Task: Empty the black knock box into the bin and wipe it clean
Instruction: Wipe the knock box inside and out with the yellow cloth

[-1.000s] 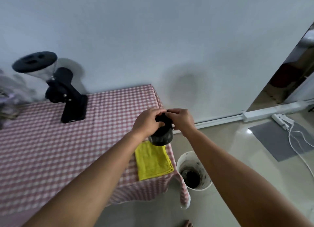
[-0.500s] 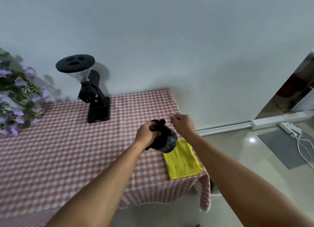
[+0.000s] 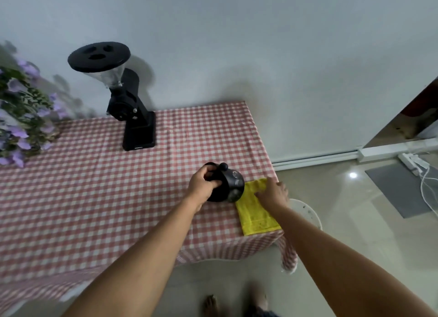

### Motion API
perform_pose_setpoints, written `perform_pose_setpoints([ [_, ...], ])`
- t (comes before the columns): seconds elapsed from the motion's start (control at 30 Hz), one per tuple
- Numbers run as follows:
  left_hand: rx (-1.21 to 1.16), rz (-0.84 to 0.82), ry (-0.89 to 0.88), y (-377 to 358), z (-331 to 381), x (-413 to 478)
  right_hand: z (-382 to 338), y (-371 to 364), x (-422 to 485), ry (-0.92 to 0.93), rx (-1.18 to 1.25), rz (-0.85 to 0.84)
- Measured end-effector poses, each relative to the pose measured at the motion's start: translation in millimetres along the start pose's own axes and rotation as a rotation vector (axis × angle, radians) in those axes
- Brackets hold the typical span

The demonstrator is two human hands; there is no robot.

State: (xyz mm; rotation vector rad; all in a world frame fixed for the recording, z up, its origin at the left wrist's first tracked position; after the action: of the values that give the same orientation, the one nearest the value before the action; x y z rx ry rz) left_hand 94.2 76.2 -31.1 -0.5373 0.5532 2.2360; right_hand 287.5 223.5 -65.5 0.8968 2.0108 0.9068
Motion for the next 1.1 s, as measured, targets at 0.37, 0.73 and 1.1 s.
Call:
perform_pose_setpoints([
  [0.37, 0.035, 0.052, 0.024, 8.4, 3.1, -4.5, 17.1, -14.2, 2.5, -0.001, 0.017, 0.024],
  [0.73, 0.04, 0.169, 0.041, 26.8, -2.2, -10.5, -29.3, 4.5, -0.6, 0.133, 0.539, 0.132],
  [1.1, -0.17, 0.183, 0.091, 29.5, -3.3, -19.2, -98.1, -26.6, -27.1, 0.508, 0.636, -0.196],
])
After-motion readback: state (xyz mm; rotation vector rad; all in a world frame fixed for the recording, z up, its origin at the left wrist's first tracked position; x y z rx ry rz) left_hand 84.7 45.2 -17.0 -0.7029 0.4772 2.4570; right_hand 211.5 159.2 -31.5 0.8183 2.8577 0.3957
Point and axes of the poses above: each hand's wrist, its own x-axis towards the middle knuckle, its own y-axis out of the back of the hand, z = x × y, the point moved 8 cm from there along x, towards the middle knuckle, and after that the axes turned 11 degrees about y, right-handed, at the moved point
